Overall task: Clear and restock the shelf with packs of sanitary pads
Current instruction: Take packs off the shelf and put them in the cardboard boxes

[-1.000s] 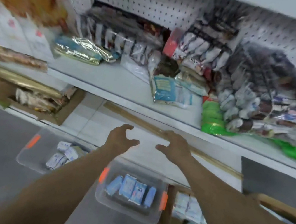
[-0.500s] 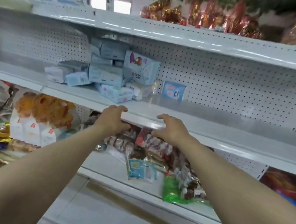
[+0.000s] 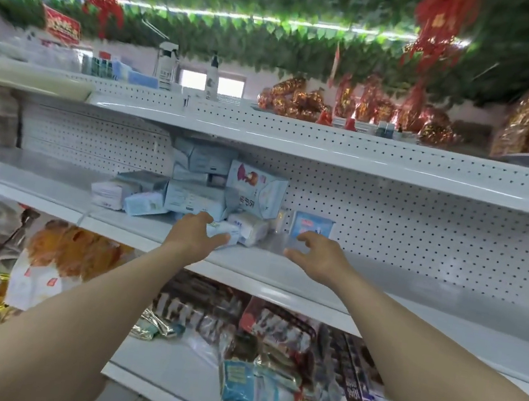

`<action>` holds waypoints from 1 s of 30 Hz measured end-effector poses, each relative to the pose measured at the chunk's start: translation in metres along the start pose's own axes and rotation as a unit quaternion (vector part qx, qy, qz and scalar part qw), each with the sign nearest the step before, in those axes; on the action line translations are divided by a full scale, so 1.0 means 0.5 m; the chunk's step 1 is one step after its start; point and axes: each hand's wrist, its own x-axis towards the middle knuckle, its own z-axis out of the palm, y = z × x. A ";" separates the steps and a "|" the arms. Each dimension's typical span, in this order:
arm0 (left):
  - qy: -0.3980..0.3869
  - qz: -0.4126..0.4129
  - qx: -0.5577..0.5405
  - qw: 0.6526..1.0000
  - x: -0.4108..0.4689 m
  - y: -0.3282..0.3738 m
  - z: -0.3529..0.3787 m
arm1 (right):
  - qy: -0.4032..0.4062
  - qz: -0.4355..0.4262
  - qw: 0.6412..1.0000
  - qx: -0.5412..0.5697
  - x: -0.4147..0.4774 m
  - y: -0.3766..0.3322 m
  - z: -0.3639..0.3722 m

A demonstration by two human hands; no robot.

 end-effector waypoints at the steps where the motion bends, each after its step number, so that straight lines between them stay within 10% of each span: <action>1: 0.001 0.001 -0.006 1.000 0.012 -0.007 0.000 | 0.000 0.004 1.000 -0.004 0.015 -0.003 0.006; 21: 0.224 -0.105 -0.104 0.963 0.342 -0.165 -0.027 | 0.091 0.091 0.991 0.033 0.377 -0.135 0.038; 30: 0.143 -0.149 -0.095 0.974 0.396 -0.209 -0.021 | 0.082 0.096 0.989 0.076 0.469 -0.136 0.054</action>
